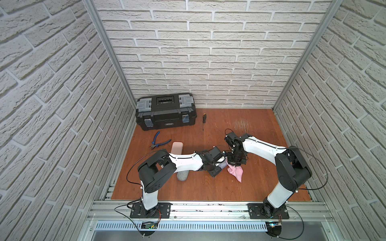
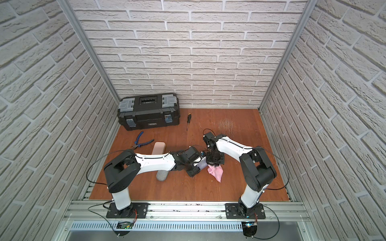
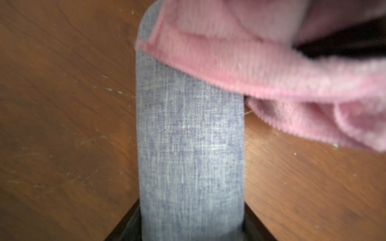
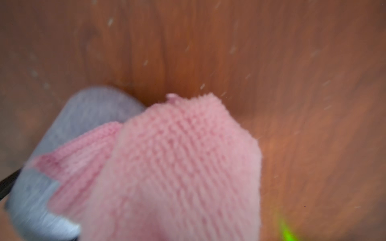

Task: Wipe the eyeglass case
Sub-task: Wipe the dirt from the eyeglass case.

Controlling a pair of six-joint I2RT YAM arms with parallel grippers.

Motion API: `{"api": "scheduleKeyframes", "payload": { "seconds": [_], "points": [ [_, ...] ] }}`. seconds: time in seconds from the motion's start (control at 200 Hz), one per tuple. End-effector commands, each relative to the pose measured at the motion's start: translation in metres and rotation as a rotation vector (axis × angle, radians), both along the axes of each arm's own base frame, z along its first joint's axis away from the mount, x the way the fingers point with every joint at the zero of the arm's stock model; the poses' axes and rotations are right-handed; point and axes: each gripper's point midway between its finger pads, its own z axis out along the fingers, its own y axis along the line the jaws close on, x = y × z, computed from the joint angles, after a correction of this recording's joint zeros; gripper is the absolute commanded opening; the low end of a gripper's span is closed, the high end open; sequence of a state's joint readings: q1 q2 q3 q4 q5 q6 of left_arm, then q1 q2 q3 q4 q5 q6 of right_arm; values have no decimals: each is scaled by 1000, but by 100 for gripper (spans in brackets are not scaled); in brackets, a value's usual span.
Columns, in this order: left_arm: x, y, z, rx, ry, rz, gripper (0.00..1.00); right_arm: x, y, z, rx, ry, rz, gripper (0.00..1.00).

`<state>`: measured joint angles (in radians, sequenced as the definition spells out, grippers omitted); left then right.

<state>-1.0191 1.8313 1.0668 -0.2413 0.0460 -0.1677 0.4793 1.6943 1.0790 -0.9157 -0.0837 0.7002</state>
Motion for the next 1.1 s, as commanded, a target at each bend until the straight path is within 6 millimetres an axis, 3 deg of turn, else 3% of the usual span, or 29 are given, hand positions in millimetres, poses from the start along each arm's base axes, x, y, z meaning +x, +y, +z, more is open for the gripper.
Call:
{"api": "scheduleKeyframes", "payload": {
  "seconds": [0.0,0.21,0.305,0.435,0.57,0.67,0.765,0.985,1.03,1.095],
  "points": [
    [-8,-10,2,-58,76,-22,53,-7,71,18,329,2,21,2],
    [-1,-13,16,-136,117,11,53,-18,98,26,515,54,-9,2],
    [3,-10,17,-156,142,38,53,-24,95,38,568,65,2,2],
    [5,-8,16,-189,183,77,52,-16,43,46,516,22,-75,2],
    [2,-6,14,-177,198,75,52,3,-24,52,272,-66,-92,2],
    [0,-5,14,-174,196,72,52,26,-44,62,113,-152,-80,2],
    [1,-4,12,-162,181,71,52,39,-35,57,98,-179,-97,2],
    [4,-5,11,-155,162,71,52,33,42,29,234,-116,-32,2],
    [3,-5,10,-154,162,70,52,31,43,19,244,-91,-43,2],
    [3,-4,10,-155,155,71,52,33,21,1,198,-71,-85,2]
  ]
}}
